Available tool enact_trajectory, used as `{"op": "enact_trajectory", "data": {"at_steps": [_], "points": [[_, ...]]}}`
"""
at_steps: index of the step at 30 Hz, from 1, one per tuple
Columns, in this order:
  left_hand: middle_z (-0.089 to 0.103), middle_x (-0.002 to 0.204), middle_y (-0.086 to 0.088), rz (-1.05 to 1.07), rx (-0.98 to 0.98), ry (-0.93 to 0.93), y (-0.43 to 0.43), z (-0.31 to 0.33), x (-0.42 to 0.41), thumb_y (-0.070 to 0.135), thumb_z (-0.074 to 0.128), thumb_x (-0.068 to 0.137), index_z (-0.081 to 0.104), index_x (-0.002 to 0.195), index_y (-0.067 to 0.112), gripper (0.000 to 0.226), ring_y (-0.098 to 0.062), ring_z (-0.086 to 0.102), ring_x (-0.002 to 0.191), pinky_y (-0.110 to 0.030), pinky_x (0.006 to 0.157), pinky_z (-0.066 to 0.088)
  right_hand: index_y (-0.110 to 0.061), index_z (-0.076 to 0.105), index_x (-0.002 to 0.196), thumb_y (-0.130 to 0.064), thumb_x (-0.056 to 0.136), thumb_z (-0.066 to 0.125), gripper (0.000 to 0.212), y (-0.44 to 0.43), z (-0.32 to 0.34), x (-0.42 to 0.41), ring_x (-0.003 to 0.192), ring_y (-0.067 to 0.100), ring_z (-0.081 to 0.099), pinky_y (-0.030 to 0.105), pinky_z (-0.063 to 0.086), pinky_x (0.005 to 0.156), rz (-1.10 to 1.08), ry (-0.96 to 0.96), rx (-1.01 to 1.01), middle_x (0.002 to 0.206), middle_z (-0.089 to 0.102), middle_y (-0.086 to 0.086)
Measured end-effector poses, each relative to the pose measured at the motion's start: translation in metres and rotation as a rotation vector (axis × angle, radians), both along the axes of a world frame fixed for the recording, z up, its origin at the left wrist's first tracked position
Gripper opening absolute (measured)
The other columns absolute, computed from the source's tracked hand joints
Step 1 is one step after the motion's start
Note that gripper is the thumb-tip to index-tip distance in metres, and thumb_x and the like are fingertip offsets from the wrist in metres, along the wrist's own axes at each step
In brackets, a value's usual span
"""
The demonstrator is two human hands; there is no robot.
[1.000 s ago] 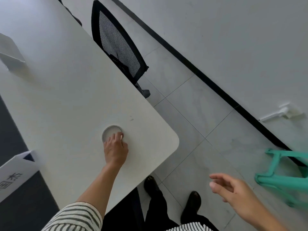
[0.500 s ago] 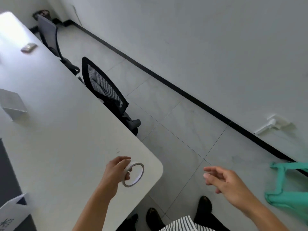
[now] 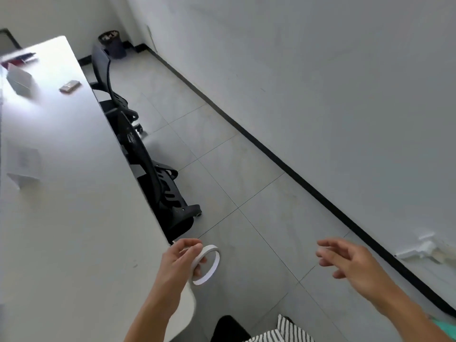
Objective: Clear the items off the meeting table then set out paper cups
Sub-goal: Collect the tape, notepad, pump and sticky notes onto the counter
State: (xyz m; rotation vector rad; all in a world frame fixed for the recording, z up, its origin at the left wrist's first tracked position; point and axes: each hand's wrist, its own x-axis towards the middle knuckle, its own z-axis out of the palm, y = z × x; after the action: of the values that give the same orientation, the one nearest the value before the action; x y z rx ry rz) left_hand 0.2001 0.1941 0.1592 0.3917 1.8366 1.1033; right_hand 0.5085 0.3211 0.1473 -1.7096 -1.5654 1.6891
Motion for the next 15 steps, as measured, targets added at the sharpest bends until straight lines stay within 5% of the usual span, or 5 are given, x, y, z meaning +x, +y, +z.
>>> {"op": "enact_trajectory", "data": {"at_steps": [15], "points": [[0.066, 0.073, -0.016, 0.168, 0.089, -0.069, 0.204, -0.002, -0.125, 0.009, 0.057, 0.093, 0.066, 0.101, 0.000, 0.014, -0.019, 0.055, 0.052, -0.029, 0.053, 0.048, -0.023, 0.069, 0.103, -0.022, 0.088, 0.067, 0.016, 0.228, 0.008, -0.152, 0.080, 0.009, 0.073, 0.026, 0.052, 0.063, 0.190, 0.005, 0.043, 0.090, 0.076, -0.001]]}}
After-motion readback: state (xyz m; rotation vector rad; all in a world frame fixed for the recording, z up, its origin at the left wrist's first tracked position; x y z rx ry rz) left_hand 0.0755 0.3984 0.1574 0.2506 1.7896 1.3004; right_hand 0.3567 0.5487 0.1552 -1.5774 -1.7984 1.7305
